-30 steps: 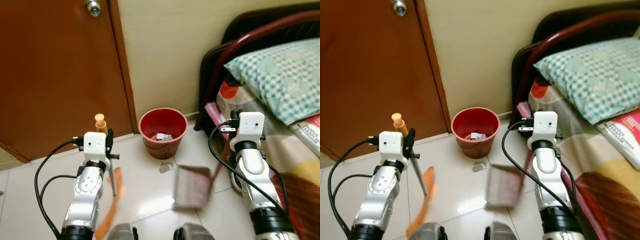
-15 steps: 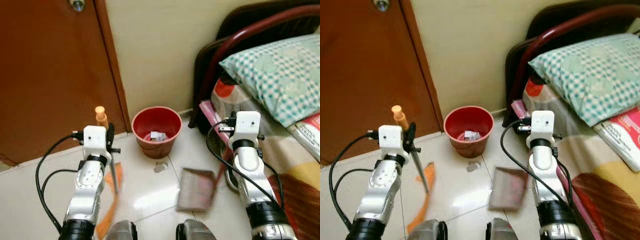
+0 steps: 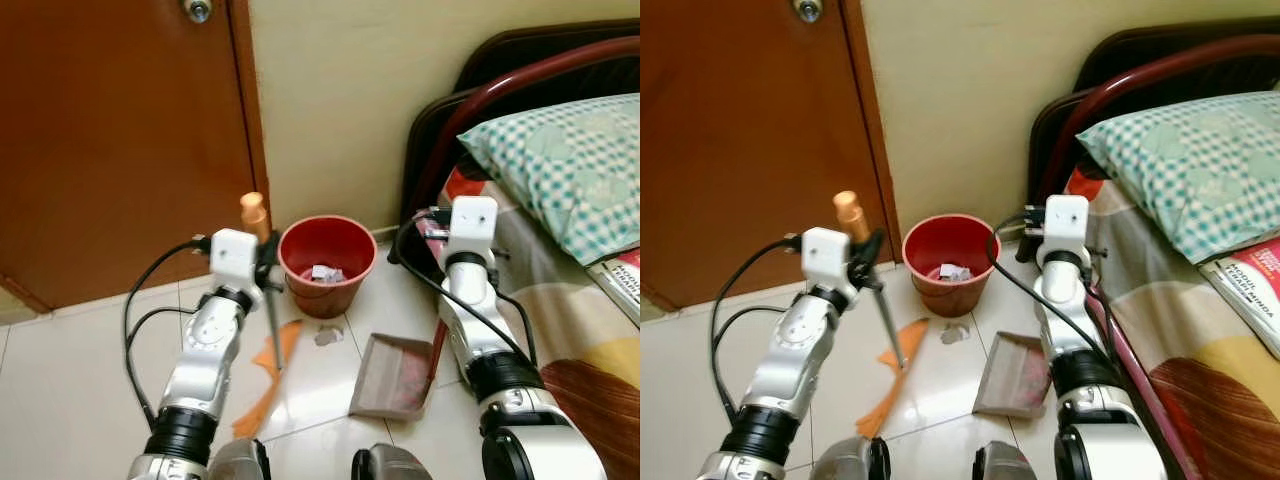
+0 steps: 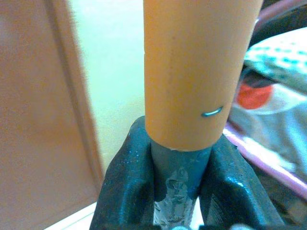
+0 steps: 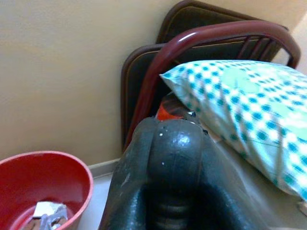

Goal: Sweep floor

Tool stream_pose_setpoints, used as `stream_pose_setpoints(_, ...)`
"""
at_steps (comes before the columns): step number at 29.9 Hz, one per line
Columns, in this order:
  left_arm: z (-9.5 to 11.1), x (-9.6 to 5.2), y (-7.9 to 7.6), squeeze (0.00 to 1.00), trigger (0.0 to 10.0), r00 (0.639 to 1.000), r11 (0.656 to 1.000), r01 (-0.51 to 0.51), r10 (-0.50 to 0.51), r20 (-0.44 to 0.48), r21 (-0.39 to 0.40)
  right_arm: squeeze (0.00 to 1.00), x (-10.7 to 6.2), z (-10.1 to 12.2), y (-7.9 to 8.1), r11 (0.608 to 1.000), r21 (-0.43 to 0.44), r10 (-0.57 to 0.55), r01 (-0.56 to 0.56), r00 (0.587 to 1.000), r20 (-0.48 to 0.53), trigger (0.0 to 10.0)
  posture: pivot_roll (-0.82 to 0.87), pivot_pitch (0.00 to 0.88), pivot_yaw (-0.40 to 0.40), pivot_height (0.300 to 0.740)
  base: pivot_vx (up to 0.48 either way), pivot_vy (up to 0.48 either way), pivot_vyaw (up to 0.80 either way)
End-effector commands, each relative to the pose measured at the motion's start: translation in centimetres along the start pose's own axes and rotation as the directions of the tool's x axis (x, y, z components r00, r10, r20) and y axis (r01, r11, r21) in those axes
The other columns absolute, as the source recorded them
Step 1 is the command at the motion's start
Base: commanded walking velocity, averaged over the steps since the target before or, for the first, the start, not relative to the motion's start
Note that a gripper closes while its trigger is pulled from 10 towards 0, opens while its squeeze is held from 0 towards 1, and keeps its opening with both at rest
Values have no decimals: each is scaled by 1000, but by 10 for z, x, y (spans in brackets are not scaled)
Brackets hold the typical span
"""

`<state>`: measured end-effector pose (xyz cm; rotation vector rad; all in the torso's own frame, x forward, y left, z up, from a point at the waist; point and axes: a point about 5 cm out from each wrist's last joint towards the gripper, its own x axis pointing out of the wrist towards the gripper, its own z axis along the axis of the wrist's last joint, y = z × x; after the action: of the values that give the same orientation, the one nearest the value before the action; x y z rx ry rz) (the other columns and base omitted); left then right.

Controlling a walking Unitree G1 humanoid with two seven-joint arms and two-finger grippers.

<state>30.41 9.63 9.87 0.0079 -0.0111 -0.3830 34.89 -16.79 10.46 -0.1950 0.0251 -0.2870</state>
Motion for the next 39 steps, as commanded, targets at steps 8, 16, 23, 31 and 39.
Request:
stream_pose_setpoints(8,18,16,-30,0,10000,983,985,171,-169,76,-21,0,3,4,23,999,31,27,-26,1000,-12,10000,14,149,-21,740,0,0,0)
stream_pose_setpoints(16,34,9,-56,0,10000,920,923,379,-367,139,-73,0,-3,2,45,996,24,83,-82,996,-25,10000,20,151,-20,740,0,0,0)
stream_pose_setpoints(23,57,0,-57,0,10000,900,896,421,-394,186,-142,0,-6,-3,48,993,28,112,-111,993,-34,10000,23,150,-21,740,0,0,0)
stream_pose_setpoints(31,67,-20,-34,0,10000,932,917,350,-321,169,-190,0,-10,-12,51,968,50,247,-245,968,-49,10000,42,151,-32,740,0,0,0)
stream_pose_setpoints(39,61,-46,7,0,10000,981,958,185,-165,104,-217,0,-31,-33,48,772,-62,628,-632,775,-71,10000,41,153,-41,740,0,0,0)
